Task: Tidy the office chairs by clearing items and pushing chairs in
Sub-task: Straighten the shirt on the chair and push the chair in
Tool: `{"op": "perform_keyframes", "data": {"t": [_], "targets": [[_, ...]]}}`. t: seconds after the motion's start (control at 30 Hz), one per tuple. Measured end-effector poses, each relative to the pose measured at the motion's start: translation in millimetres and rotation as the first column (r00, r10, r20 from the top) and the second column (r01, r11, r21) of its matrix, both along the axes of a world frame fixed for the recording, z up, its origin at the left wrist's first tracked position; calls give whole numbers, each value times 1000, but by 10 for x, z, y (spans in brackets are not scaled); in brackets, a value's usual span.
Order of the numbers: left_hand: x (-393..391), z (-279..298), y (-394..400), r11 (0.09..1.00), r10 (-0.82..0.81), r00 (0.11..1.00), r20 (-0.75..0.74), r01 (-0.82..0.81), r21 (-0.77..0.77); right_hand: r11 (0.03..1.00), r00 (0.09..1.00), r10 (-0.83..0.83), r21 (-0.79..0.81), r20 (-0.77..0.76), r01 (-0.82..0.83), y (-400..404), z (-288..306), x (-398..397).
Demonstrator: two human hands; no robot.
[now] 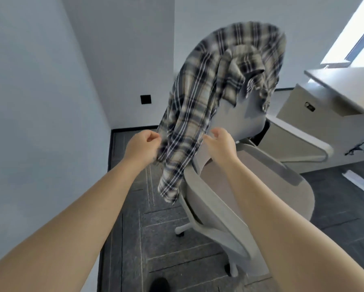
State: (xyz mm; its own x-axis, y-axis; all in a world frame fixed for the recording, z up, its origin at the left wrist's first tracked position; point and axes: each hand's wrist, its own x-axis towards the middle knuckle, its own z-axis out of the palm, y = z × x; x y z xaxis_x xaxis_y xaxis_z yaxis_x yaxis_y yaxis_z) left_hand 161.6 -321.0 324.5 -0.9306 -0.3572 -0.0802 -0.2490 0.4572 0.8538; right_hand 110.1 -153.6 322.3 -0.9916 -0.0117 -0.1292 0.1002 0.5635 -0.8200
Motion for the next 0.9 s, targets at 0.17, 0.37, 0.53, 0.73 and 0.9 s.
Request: {"op": "perform_keyframes", "data": {"t": [0.17,0.37,0.53,0.73,0.9], "targets": [[-230,365,-160,999,-25,998,-63,27,22,999,998,-20,-50,-63,17,-184,505,-273],[-912,750,-503,994,-110,988,-110,112,16,972,972,-206,-135,-112,191,-502,1076,-980],[-1413,951,-677,982,-191,972,-140,189,-25,972,973,-232,18,-6,232,-667,1415,-1383],[-1811,1061,-555,955,-293,948,-127,286,-74,945,977,-196,282,81,166,-716,1452,-1469],[-1992,1148,-384,930,-364,922,-136,350,-117,975,988,-130,191,82,112,-610,1431,-1378]]}}
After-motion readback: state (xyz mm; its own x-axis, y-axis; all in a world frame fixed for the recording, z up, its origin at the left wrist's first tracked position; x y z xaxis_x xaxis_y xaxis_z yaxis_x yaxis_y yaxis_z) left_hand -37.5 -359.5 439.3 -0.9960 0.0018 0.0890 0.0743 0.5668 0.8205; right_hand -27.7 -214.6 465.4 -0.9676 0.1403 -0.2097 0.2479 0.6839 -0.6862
